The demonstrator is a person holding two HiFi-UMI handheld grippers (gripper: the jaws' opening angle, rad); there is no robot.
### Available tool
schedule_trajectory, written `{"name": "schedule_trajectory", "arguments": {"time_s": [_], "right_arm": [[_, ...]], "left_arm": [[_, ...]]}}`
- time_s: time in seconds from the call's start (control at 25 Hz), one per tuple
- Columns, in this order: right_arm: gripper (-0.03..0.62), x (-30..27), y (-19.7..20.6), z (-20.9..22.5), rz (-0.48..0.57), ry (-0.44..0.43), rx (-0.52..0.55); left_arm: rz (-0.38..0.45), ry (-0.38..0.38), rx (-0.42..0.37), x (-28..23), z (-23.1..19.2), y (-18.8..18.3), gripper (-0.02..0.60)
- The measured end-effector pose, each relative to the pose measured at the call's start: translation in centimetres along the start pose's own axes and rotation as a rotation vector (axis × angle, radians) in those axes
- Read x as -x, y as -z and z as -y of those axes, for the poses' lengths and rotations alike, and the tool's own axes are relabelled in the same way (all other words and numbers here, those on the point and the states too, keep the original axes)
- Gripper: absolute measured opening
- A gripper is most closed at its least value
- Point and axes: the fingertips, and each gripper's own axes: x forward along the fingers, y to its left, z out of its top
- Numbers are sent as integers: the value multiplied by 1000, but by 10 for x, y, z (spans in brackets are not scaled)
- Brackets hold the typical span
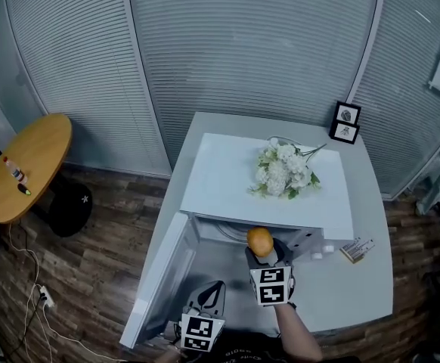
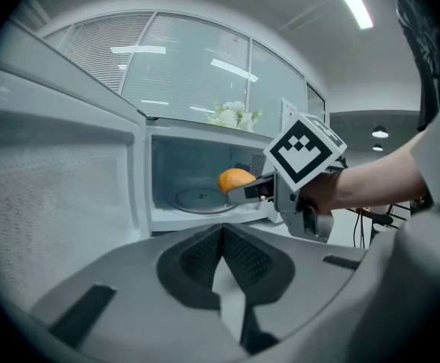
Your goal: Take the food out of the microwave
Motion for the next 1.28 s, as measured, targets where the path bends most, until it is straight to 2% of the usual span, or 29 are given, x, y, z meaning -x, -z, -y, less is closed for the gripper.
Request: {"name": "schedule_trajectory", "arguments": {"time_s": [0.8,1.28], "right_arm": [[318,58,30,7,12,89,-33],[318,88,55,9,25,120,-111]], "left_arm": [[1,79,-27,2,17,1,8],[-16,117,-37,3,25,8,8]]}}
